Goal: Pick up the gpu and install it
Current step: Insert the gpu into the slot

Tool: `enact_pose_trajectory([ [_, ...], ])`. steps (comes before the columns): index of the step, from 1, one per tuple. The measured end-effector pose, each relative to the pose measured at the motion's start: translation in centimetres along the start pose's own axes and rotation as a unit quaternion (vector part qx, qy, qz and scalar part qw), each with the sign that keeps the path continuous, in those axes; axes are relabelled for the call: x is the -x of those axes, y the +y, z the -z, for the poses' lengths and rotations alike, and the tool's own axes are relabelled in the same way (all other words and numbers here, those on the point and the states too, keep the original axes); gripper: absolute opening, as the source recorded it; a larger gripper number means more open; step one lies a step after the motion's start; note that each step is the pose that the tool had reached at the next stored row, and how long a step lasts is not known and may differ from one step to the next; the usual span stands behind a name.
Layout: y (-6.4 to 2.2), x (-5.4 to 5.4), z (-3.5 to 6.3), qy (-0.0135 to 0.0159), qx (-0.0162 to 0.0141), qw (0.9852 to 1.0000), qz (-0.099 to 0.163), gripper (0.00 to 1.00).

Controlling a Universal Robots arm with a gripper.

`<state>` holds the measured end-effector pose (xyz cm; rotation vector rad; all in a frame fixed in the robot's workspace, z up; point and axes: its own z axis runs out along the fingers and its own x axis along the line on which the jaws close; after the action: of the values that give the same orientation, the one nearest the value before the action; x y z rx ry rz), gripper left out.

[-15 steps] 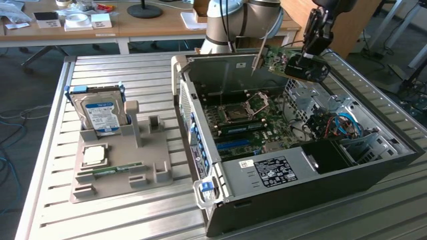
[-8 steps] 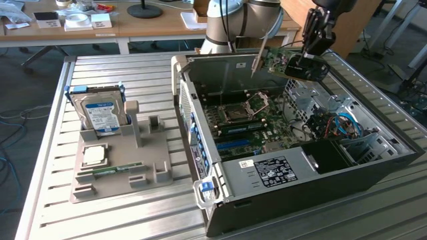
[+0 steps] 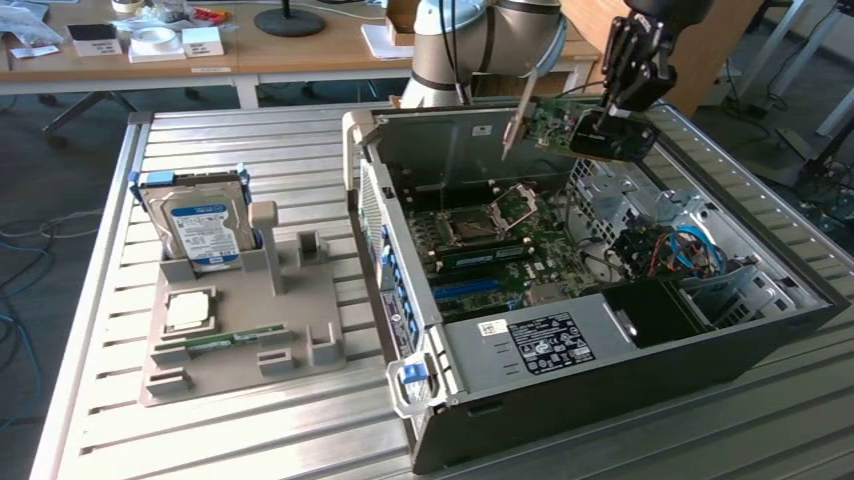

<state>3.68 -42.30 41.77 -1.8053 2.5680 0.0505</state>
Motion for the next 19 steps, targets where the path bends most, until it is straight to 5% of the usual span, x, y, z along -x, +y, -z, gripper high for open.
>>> enact_pose_trajectory([
  [10, 0.0, 0.0, -0.02, 0.0014, 0.0011, 0.9985, 0.055, 0.27],
  [19, 0.0, 0.0, -0.06, 0.0028, 0.0022, 0.994, 0.11, 0.27],
])
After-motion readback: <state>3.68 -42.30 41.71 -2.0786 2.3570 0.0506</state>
